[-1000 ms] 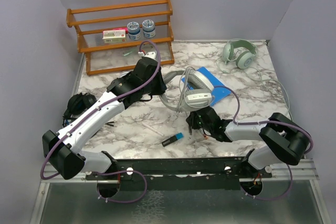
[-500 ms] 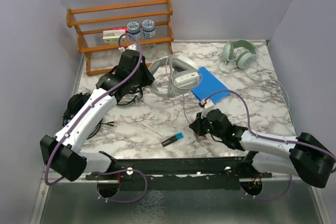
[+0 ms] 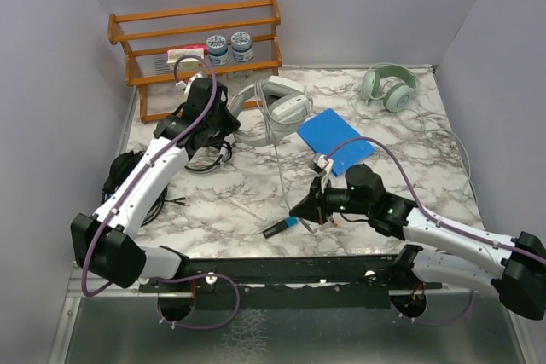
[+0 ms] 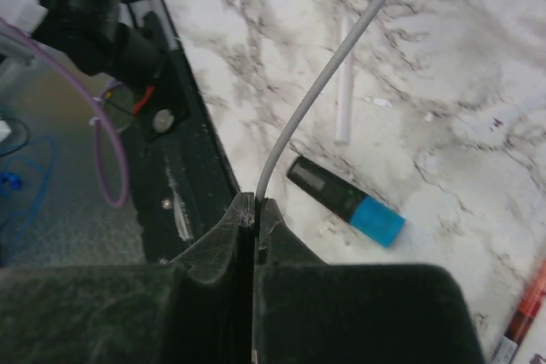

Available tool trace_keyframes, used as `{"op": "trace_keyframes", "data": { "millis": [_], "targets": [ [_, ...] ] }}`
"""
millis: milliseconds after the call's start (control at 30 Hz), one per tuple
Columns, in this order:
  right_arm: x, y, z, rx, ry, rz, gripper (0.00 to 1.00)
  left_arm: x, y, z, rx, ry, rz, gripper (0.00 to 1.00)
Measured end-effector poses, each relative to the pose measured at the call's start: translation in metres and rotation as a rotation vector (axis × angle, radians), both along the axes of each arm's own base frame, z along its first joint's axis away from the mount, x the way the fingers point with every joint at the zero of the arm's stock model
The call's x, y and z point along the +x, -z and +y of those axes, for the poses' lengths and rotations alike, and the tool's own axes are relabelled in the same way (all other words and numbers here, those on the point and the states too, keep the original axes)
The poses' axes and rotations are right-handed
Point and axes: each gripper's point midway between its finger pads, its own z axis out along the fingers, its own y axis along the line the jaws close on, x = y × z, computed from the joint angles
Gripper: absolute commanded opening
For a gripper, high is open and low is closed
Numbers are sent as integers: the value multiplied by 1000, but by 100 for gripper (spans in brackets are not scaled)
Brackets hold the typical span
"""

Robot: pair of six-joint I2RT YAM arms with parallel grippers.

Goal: Wrap the headphones
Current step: Wrap the headphones cable around the headphones.

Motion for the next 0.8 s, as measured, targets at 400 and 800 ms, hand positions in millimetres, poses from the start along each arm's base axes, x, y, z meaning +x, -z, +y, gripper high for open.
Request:
{"op": "trace_keyframes", "data": {
  "millis": [400,800],
  "targets": [
    [-5,-123,29,102,-131,-11,1,-1,51,27,148,-125,124,0],
    [13,-106,42,-86,-128,127,1,-24,83,22,450,-19,59,0]
  ]
}}
